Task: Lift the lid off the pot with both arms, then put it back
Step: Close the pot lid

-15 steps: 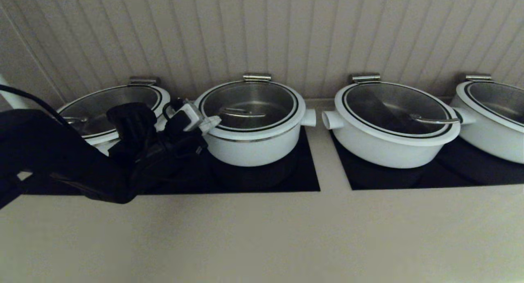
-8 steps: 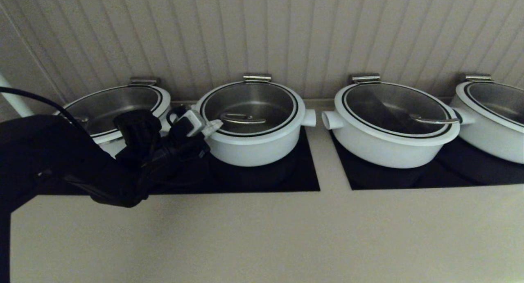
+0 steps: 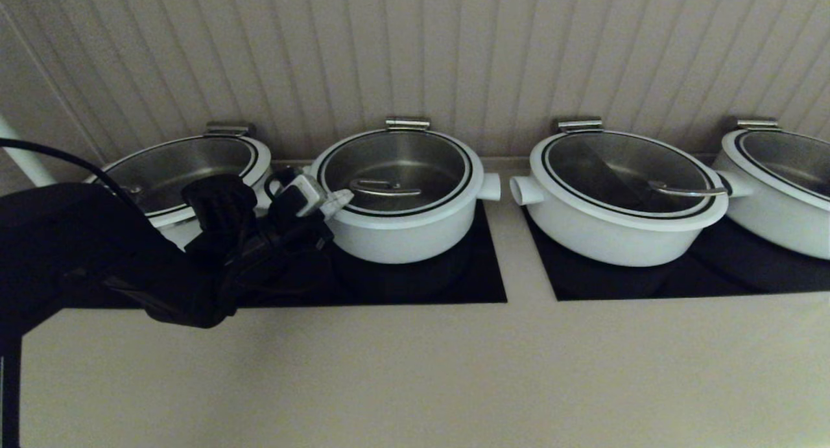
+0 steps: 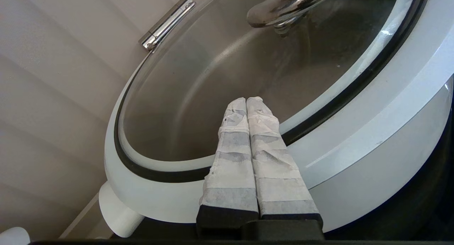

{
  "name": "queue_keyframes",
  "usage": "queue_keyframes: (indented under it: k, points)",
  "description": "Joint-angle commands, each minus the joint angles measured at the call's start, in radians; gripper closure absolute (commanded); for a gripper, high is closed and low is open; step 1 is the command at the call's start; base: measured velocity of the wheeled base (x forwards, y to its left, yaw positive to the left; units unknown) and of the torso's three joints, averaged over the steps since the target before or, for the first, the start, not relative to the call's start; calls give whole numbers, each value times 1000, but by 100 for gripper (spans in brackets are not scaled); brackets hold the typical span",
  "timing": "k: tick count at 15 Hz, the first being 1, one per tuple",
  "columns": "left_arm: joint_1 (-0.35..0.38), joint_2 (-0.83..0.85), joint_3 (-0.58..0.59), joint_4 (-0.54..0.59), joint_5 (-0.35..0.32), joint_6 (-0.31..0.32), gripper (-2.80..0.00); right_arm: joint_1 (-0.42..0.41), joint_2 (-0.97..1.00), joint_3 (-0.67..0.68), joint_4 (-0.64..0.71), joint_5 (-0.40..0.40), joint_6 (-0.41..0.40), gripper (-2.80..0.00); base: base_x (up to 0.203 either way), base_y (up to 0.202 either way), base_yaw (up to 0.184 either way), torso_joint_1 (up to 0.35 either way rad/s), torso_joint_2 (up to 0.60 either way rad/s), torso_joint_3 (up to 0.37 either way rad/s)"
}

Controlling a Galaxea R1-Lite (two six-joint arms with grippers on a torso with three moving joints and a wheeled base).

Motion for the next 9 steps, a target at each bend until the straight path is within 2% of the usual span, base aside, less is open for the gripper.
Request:
queue_keyframes:
  k: [1, 4, 9]
  points:
    - [0, -10, 0, -5, -3, 3, 0, 0, 0, 0, 0, 1, -1, 0, 0, 0, 0, 0, 0, 0]
    - [0, -35, 7, -4, -3, 3, 0, 0, 0, 0, 0, 1, -1, 0, 0, 0, 0, 0, 0, 0]
    - [0, -100, 82, -5, -3, 5, 0, 0, 0, 0, 0, 1, -1, 0, 0, 0, 0, 0, 0, 0]
